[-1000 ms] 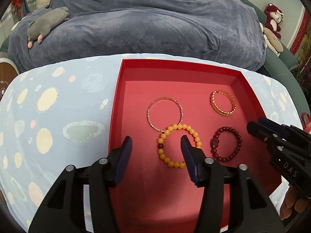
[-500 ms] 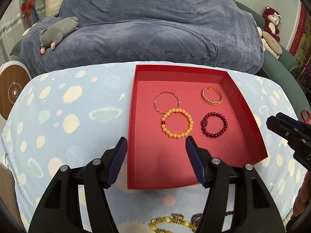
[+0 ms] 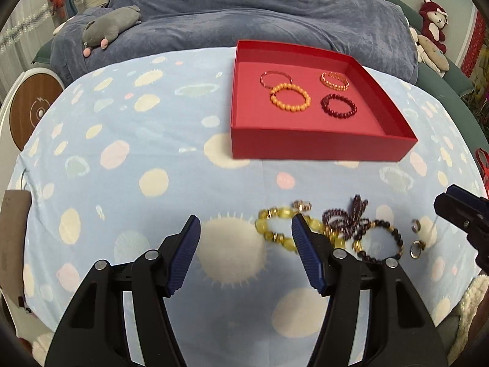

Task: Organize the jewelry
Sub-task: 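Grasp the black bead bracelet with gold beads using the right tool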

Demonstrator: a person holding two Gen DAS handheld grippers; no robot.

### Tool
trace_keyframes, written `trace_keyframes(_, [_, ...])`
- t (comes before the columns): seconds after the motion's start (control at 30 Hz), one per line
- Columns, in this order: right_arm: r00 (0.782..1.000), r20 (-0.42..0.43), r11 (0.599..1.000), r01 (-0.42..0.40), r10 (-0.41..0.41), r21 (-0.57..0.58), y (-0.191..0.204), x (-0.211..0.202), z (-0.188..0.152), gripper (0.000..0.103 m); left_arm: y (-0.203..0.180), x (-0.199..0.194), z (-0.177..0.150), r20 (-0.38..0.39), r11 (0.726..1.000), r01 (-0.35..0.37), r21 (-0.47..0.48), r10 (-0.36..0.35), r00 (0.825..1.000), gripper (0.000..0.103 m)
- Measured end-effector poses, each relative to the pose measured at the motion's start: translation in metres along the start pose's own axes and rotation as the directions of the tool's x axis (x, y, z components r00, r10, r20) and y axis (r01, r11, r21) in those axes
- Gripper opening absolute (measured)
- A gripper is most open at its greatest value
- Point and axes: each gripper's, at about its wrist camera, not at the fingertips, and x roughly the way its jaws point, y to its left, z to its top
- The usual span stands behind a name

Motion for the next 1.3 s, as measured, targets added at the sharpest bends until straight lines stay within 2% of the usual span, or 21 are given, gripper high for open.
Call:
trace_keyframes(0.23, [0.998,-0.06,1.0,-0.012,0.013,0.011,0.01,0.011,-0.04,0.039,-0.008,0.001,-0.039,-0.019,1.0,-0.023,0.011,0.023,1.0,0.059])
trace_keyframes(0.4, [0.997,-0.072,1.0,0.006,-0.004,0.022,0.008,0.022,-0.043,0.039,-0.003,0.006,-0.05,-0.044,0.999,-0.001,-0.04,-0.001,0.999,0.059])
trace_keyframes(0.5, [0.998,-0.069,0.999,0.015,-0.012,0.034,0.003,0.028,-0.037,0.039,-0.002,0.008,-0.05,-0.042,0.999,-0.016,-0.036,0.015,0.999,0.059])
trace_keyframes(0.73, [0.996,-0.089,0.999,0.029,-0.027,0.018,0.004,0.053,-0.027,0.033,0.0,0.009,-0.047,-0.04,0.998,-0.004,-0.059,0.002,0.999,0.059])
trace_keyframes(0.9, [0.994,-0.099,0.999,0.047,-0.047,-0.003,0.003,0.06,-0.029,0.019,-0.001,0.009,-0.046,-0.04,0.998,0.011,-0.058,-0.014,0.999,0.059])
trace_keyframes(0.97, [0.993,-0.101,0.998,0.066,-0.068,-0.025,0.001,0.06,-0.029,0.008,-0.003,0.009,-0.045,-0.037,0.998,0.021,-0.055,-0.023,0.999,0.059])
trace_keyframes(1.2, [0.99,-0.115,0.997,0.081,-0.082,-0.017,-0.008,0.049,-0.04,0.007,-0.023,0.003,-0.033,-0.006,0.997,0.082,-0.009,-0.082,0.997,0.059])
trace_keyframes(1.3, [0.987,-0.137,0.996,0.087,-0.083,0.021,-0.017,0.044,-0.044,0.007,-0.037,0.002,-0.026,0.006,0.993,0.116,0.022,-0.117,0.993,0.059])
